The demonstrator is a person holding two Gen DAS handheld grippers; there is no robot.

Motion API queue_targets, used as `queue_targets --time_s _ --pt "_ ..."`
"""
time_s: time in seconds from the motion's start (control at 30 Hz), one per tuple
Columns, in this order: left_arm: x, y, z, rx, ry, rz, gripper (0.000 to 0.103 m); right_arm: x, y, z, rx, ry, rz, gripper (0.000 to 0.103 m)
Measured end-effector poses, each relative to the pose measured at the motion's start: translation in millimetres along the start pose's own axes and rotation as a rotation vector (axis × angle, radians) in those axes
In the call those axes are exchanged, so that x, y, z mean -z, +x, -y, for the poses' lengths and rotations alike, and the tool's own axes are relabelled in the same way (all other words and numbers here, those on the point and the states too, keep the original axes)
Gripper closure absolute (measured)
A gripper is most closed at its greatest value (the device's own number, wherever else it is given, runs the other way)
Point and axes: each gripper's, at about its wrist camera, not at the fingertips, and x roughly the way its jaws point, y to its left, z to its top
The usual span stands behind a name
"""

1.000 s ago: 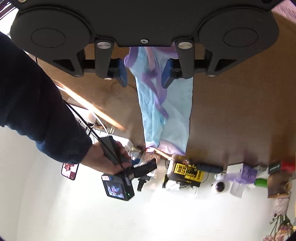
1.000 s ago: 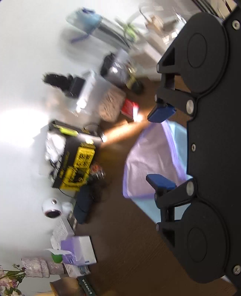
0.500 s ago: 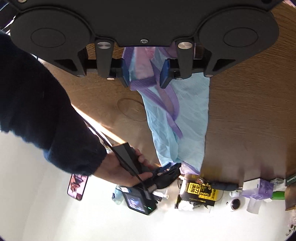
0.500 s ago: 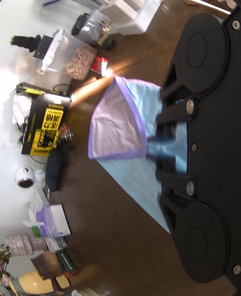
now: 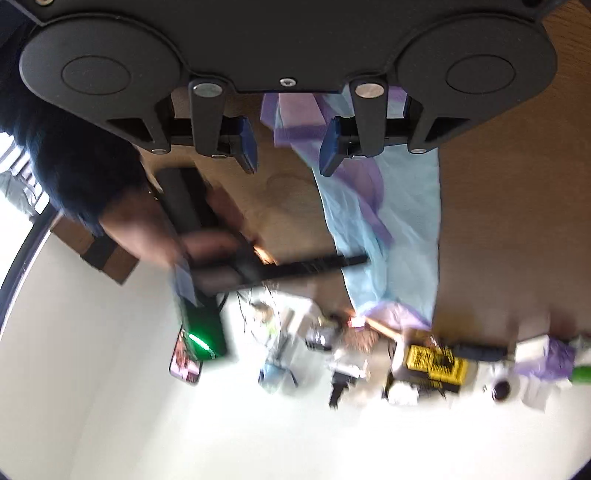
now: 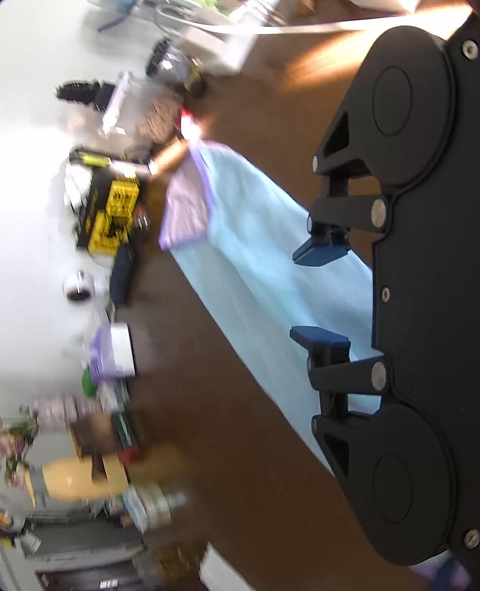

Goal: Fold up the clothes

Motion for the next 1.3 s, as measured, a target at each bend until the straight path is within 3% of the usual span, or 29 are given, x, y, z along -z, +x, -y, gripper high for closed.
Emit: queue_targets --time_s 0.13,0.27,0.33,0.4,0.57,0.7,0.8,0.9,1.0,1.1,1.3 --pt "-4.8 -18.4 -36.2 -0.071 -0.048 0.015 0.066 51.9 -59.1 -12.3 -0.092 0.129 0.04 0.057" --pt "-0.6 -21.1 -52.0 -0.144 -0.002 -0.025 0.066 95.5 -90.7 -33.6 -0.09 0.221 0.042 0.051" --pt "0.6 -16.1 -55.6 -0.134 0.007 -0.05 0.066 110.1 -99.3 -43.9 -0.078 0.272 0.064 0.051" --pt "1.7 -7.0 -57.8 -0.155 -0.003 -0.084 0.066 117.2 -101.9 -61.0 -0.057 0.242 0.085 0.051" --pt "11.1 -1.0 -49.5 -0.173 0.062 -0.122 0.066 115.5 -88.6 -128.6 0.167 -0.177 0.085 0.051" --pt "7.4 -23.5 -50.9 -0.187 0.067 -0.045 0.066 122.3 -78.6 -169.0 0.307 -0.528 0.085 0.044" --pt "-4.9 -38.3 -55.3 -0.158 0.041 0.016 0.06 126.9 -82.4 -181.8 0.283 -0.661 0.136 0.044" --pt "-7.5 -33.3 -45.6 -0.112 0.083 0.012 0.056 128.9 -77.5 -185.6 0.233 -0.719 0.128 0.044" --pt "2.5 -9.3 -26.6 -0.109 0.177 -0.061 0.056 127.2 -74.4 -182.9 0.215 -0.707 0.108 0.044" --pt "13.2 10.8 -14.7 -0.164 0.24 -0.118 0.056 122.3 -82.2 -169.7 0.169 -0.604 0.102 0.042" --pt "22.1 20.1 -24.5 -0.202 0.231 -0.174 0.056 126.2 -89.4 -134.3 -0.016 -0.352 0.089 0.032"
